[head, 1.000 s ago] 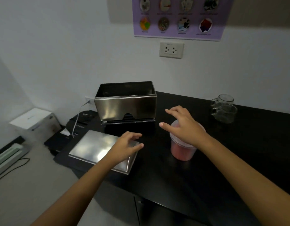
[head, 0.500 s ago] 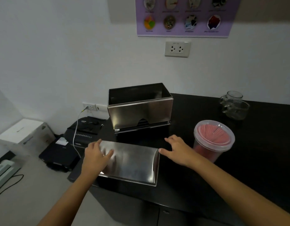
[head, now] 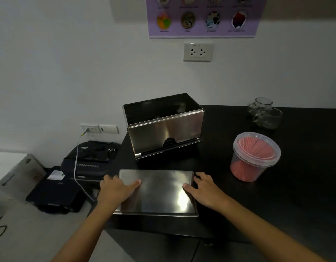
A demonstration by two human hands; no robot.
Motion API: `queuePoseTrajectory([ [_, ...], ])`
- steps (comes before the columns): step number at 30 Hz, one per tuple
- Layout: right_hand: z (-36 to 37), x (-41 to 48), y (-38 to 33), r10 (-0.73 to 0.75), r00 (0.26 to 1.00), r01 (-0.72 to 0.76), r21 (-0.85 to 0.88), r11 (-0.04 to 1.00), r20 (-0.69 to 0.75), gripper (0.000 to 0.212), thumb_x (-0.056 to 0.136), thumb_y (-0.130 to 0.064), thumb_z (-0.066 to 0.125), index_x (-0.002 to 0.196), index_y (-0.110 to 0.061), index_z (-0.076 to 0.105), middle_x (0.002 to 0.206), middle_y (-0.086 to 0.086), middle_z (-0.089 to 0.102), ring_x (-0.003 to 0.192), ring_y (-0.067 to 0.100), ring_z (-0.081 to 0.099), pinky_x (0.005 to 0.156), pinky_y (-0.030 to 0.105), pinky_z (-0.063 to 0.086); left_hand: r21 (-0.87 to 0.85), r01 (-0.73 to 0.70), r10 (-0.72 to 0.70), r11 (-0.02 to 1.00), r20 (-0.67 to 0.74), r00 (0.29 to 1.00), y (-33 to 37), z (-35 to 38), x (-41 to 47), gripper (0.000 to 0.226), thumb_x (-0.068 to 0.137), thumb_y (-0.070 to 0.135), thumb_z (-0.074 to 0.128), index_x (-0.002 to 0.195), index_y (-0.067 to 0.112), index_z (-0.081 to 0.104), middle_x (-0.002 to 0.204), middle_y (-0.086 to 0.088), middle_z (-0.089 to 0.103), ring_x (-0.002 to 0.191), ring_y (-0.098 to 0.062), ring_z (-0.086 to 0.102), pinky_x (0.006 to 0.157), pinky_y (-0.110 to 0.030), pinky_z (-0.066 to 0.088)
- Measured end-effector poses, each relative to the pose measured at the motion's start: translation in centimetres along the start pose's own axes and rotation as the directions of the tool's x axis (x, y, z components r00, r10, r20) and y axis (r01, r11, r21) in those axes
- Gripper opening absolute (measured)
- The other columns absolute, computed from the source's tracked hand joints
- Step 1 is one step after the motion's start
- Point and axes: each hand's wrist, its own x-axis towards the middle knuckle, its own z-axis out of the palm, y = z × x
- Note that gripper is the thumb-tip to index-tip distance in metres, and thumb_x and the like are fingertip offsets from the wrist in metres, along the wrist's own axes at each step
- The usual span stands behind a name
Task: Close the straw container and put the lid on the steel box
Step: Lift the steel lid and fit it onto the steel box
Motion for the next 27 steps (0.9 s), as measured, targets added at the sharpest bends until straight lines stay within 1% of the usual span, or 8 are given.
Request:
queuePoseTrajectory([
  [6,0.8,0.6,-1.1,0.079,0.993,-0.064,0.153,0.986,-0.092,0.053,0.088,-0.042,0.045,0.128,-0.006,0.046,0.139,0.002,0.028,0.128,0.016,0.025,0.101,0.028,0.028,-0.059,0.018,-0.018,0.998,0.008,1.0,0.5,-0.5,-0.1,0.087,0.073,0.064,0.059,0.128,-0.001,0.043,0.133,-0.024,0.038,0.126,-0.038,0.037,0.102,-0.047,0.038],
  [9,1.3,0.6,-1.3,0.103,0.984,-0.079,0.163,0.984,-0.145,0.055,0.087,-0.038,0.05,0.128,-0.002,0.042,0.133,0.003,0.031,0.124,0.016,0.028,0.097,0.024,0.028,-0.136,0.034,-0.034,0.99,-0.002,0.999,0.3,-0.4,0.0,0.085,0.068,0.064,0.064,0.122,-0.001,0.05,0.129,-0.023,0.043,0.123,-0.035,0.04,0.098,-0.047,0.041],
  [12,1.9,0.4,-1.4,0.116,0.975,-0.079,0.192,0.978,-0.188,0.058,0.087,-0.036,0.051,0.131,-0.002,0.036,0.132,0.003,0.031,0.124,0.017,0.028,0.102,0.025,0.027,-0.175,0.028,-0.027,0.984,0.006,1.0,0.0,-0.3,0.4,0.078,0.066,0.065,0.066,0.114,0.004,0.06,0.121,-0.02,0.051,0.122,-0.032,0.038,0.096,-0.045,0.042],
  [14,2.1,0.3,-1.5,0.132,0.97,-0.085,0.224,0.971,-0.205,0.058,0.087,-0.034,0.051,0.132,-0.001,0.035,0.133,0.004,0.03,0.125,0.017,0.027,0.102,0.025,0.026,-0.127,0.019,-0.017,0.992,0.019,1.0,0.1,-0.3,0.7,0.082,0.066,0.067,0.064,0.119,0.004,0.058,0.124,-0.02,0.052,0.126,-0.033,0.035,0.101,-0.044,0.037],
  [17,2.1,0.3,-1.6,0.147,0.968,-0.093,0.251,0.964,-0.205,0.058,0.087,-0.032,0.052,0.132,-0.001,0.034,0.134,0.004,0.03,0.126,0.018,0.027,0.104,0.026,0.026,-0.097,0.048,-0.046,0.994,0.021,0.999,0.4,-0.2,1.0,0.086,0.067,0.065,0.064,0.127,0.004,0.05,0.135,-0.023,0.042,0.13,-0.037,0.03,0.105,-0.042,0.028],
  [22,1.8,0.3,-1.6,0.162,0.966,-0.094,0.31,0.946,-0.201,0.055,0.087,-0.028,0.054,0.131,0.0,0.035,0.135,0.005,0.028,0.126,0.018,0.026,0.101,0.024,0.025,-0.121,0.076,-0.076,0.99,-0.001,0.997,1.1,0.2,1.1,0.094,0.066,0.065,0.066,0.131,0.001,0.044,0.137,-0.024,0.042,0.13,-0.037,0.03,0.105,-0.04,0.026],
  [25,1.0,0.4,-1.8,0.187,0.973,-0.118,0.406,0.906,-0.134,0.06,0.087,-0.025,0.055,0.137,-0.005,0.028,0.141,0.006,0.021,0.131,0.021,0.022,0.106,0.03,0.025,-0.262,0.088,-0.094,0.961,-0.01,0.996,1.2,0.4,1.2,0.095,0.063,0.059,0.072,0.131,0.0,0.042,0.136,-0.023,0.043,0.128,-0.037,0.035,0.105,-0.042,0.031],
  [27,0.4,0.3,-1.6,0.172,0.98,-0.112,0.441,0.891,-0.099,0.062,0.087,-0.024,0.055,0.139,-0.011,0.025,0.143,0.008,0.022,0.133,0.024,0.019,0.108,0.034,0.023,-0.38,0.064,-0.082,0.923,-0.031,0.996,1.2,0.5,1.1,0.092,0.059,0.053,0.079,0.127,-0.001,0.047,0.132,-0.021,0.047,0.124,-0.036,0.042,0.103,-0.046,0.038],
])
